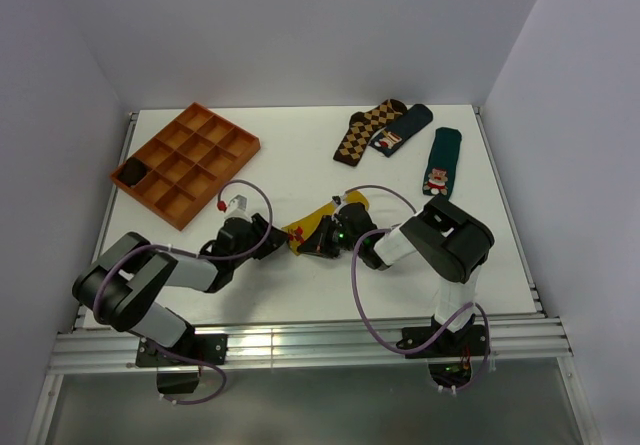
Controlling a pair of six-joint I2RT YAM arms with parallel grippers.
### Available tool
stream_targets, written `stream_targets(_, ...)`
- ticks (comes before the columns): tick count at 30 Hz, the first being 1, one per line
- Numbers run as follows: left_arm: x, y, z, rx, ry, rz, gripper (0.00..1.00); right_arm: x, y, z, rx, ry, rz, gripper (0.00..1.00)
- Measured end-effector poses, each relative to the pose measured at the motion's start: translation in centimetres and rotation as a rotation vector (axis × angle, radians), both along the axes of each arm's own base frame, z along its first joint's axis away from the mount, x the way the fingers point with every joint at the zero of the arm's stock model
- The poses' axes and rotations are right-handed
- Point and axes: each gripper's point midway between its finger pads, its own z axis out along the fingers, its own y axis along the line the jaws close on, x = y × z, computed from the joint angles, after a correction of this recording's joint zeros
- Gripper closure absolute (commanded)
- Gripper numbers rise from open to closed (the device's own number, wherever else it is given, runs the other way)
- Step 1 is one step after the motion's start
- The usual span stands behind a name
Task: Roll the socks
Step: Roll the sock at the center of the board.
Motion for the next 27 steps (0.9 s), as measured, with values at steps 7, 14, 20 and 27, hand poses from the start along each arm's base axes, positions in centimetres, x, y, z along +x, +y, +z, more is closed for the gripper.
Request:
stream_targets(7,0.7,-0.5,0.0,0.001,0.002,0.0,0.59,0.0,0.0,0.0,-0.004,0.001,0.004,1.0)
stream_targets(14,0.9,-0.5,-0.3,0.018,0.024,0.005,0.71,0.0,0.1,0.0,-0.007,0.002,0.006,1.0)
stream_targets(20,1.3,-0.6,-0.7,0.039,0.05,0.011,0.86,0.1,0.2,0.0,-0.02,0.0,0.016,0.94)
stream_targets(27,2.0,-0.9,-0.6,0.107,0.095,0.025,1.0,0.6,-0.7,0.6,-0.104,-0.067,0.029,0.7)
